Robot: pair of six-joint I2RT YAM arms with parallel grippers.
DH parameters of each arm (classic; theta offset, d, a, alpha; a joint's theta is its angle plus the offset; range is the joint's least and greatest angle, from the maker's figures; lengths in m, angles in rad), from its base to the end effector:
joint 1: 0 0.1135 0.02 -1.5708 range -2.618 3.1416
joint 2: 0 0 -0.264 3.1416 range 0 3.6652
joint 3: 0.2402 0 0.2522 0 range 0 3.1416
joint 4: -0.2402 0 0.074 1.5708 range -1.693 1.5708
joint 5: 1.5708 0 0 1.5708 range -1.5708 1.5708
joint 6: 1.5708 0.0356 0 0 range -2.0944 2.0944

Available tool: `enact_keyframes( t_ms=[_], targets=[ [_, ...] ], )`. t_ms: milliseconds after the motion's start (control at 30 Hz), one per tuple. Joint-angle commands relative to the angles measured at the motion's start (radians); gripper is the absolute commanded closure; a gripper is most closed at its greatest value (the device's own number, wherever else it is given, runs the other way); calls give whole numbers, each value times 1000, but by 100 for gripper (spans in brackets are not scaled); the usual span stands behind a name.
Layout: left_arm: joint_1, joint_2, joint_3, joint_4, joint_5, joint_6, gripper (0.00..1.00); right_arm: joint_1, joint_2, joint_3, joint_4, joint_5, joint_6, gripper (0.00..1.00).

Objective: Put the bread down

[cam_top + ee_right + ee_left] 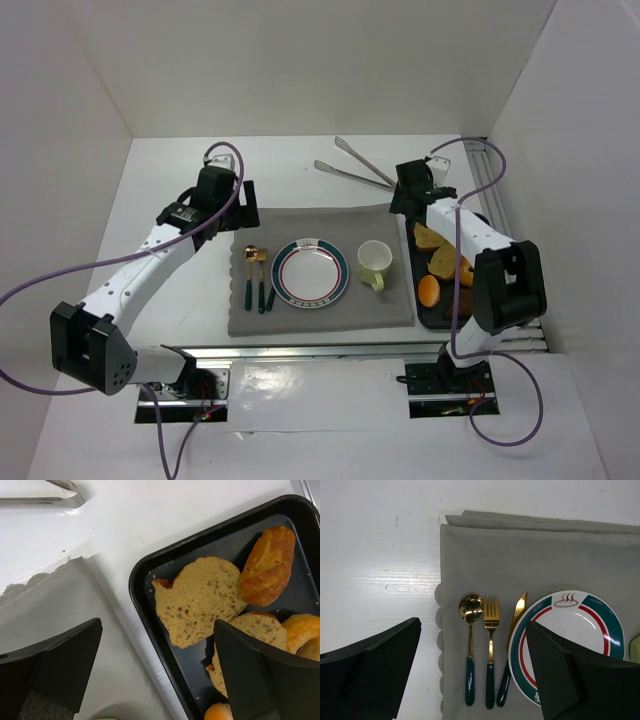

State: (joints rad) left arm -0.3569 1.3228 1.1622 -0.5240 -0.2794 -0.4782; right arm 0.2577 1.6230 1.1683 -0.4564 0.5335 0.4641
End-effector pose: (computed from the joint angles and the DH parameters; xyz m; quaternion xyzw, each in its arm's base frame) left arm 0.2756 -0.0923 0.3210 -0.1138 0.8894 -0.0572 0.4391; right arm 0.3376 0.0702 0.2408 0.1789 0.8990 -0.1230 0.3804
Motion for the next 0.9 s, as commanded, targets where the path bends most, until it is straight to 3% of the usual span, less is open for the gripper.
enact_keyframes(
  t_ms=[0, 500, 667, 867],
  targets=[
    [-4, -33, -4, 10, -1, -14, 0, 5, -66, -18, 24, 13, 15, 0],
    [-4, -42, -22, 1, -1, -33, 0, 5, -107, -36, 44, -55, -64, 0],
    [-4, -42, -22, 1, -1, -33, 0, 5, -51, 98, 84, -174, -146, 0],
    [-4, -42, -13, -8, -1, -33, 0, 5, 159, 348, 134, -352, -323, 0]
  ],
)
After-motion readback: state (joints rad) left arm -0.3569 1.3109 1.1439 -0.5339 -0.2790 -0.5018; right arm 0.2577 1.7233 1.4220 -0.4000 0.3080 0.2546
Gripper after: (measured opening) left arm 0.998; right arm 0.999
